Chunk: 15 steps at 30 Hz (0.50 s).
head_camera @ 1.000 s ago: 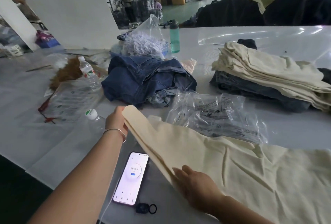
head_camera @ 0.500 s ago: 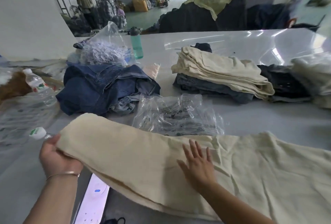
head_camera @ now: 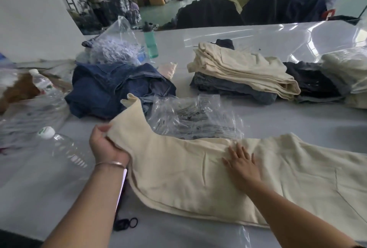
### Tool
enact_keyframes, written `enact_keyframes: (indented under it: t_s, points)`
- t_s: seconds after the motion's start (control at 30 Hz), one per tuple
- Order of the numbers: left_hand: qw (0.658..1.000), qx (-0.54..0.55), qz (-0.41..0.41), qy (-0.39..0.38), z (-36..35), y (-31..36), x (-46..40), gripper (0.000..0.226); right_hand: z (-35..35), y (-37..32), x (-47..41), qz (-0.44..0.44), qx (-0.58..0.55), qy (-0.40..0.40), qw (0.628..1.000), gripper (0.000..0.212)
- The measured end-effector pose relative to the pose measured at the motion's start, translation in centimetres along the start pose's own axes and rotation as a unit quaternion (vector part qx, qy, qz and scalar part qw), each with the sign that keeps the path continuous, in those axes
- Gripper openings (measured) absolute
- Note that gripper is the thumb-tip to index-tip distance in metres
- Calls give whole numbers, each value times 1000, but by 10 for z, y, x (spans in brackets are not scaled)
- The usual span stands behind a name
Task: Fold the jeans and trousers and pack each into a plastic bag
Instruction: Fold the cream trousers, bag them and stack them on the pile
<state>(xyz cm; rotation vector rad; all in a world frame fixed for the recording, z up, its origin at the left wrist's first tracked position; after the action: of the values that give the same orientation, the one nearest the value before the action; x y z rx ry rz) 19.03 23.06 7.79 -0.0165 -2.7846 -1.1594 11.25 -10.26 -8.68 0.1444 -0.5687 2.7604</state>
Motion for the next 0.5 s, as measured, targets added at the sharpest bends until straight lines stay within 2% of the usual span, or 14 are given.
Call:
enact_keyframes:
  t_s: [0.07, 0.1, 0.13, 0.17, 0.2, 0.23, 0.27, 0.3, 0.33, 0.37, 0.4, 0.47, 0.5]
  points:
    - [999, 12, 19, -27, -23, -20, 11, 31, 17, -29, 10, 17, -155, 59, 986, 54]
    - [998, 19, 36, -43, -35, -34, 17, 28, 27, -43, 16, 18, -287, 71, 955, 47]
    - [996, 19, 56, -60, -47, -50, 24, 24, 35, -57, 22, 8, -442, 40, 896, 43]
    - [994, 2, 75, -79, -57, -70, 34, 23, 41, -73, 27, -9, -583, -35, 812, 47]
    - [989, -15, 97, -114, -72, -92, 47, 27, 47, -85, 31, -19, -675, -121, 727, 56]
    - [980, -42, 125, -149, -84, -118, 62, 37, 58, -89, 33, -23, -715, -180, 675, 65]
    - [969, -65, 155, -182, -96, -144, 78, 44, 72, -87, 34, -17, -724, -217, 655, 69]
    - [958, -117, 161, -207, -105, -167, 94, 41, 83, -77, 35, -15, -718, -230, 656, 66]
    - [942, -193, 144, -234, -110, -190, 107, 34, 84, -60, 34, -34, -701, -225, 675, 57]
    - [914, -297, 110, -255, -112, -210, 119, 28, 80, -37, 32, -81, -693, -206, 686, 43]
    - [864, -406, 71, -288, -112, -230, 129, 21, 74, -11, 33, -133, -691, -177, 688, 29]
    - [716, -614, -24, -333, -106, -261, 149, 21, 58, 39, 41, -182, -687, -135, 690, 16]
    - [650, -673, -60, -347, -101, -270, 157, 33, 55, 52, 43, -170, -687, -135, 694, 19]
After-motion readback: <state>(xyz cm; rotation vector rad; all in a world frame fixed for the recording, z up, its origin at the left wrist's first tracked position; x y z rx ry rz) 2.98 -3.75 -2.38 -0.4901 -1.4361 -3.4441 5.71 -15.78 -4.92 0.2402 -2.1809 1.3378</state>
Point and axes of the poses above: each hand's wrist, its own x-axis away from the middle knuckle, its own z-axis out of the back of the hand, y = z × x, the point moved 7 cm from there along -x, towards the middle knuckle, and after that the axes turned 5 degrees about -x, right-handed, at the moved point
